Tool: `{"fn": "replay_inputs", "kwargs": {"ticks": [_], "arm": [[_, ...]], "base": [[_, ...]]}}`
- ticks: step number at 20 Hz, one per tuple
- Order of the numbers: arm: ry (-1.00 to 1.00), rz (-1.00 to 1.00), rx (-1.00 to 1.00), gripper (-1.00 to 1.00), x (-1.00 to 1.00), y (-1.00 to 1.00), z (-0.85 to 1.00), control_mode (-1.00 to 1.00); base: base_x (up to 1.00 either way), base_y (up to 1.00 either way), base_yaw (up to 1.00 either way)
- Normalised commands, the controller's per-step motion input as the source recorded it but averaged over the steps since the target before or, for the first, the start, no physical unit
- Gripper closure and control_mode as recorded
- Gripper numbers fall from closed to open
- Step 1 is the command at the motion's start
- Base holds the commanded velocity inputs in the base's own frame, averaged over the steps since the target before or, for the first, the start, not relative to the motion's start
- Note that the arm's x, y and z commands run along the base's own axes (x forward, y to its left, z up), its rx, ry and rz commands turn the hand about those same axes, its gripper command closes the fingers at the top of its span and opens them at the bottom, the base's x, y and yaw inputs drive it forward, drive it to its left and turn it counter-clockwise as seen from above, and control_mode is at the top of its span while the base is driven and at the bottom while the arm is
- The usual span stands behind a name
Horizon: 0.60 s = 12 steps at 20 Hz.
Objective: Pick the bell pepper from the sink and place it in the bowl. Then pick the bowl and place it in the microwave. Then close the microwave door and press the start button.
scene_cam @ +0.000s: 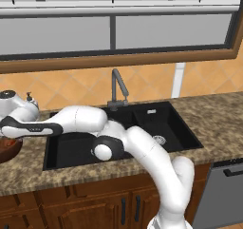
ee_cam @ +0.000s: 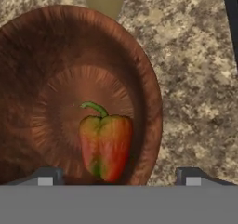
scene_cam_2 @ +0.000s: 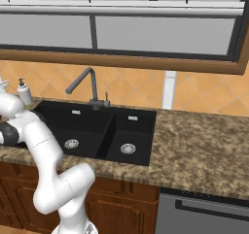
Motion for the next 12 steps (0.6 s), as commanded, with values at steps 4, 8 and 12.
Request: {"fn": "replay_inputs", "kwargs": {"ticks": [4, 8, 12], "arm": [[-0.13, 0.00, 0.10, -1.00, 0.03, 0.00, -0.03, -1.00], [-0.01, 0.00, 0.03, -1.00, 0.03, -0.05, 0.00, -1.00], [0.02, -0.01, 0.03, -1.00, 0.00, -0.10, 0.15, -1.00]], "base": [[0.00, 0.00, 0.00], [0.00, 0.00, 0.00], [0.00, 0.00, 0.00]]}}
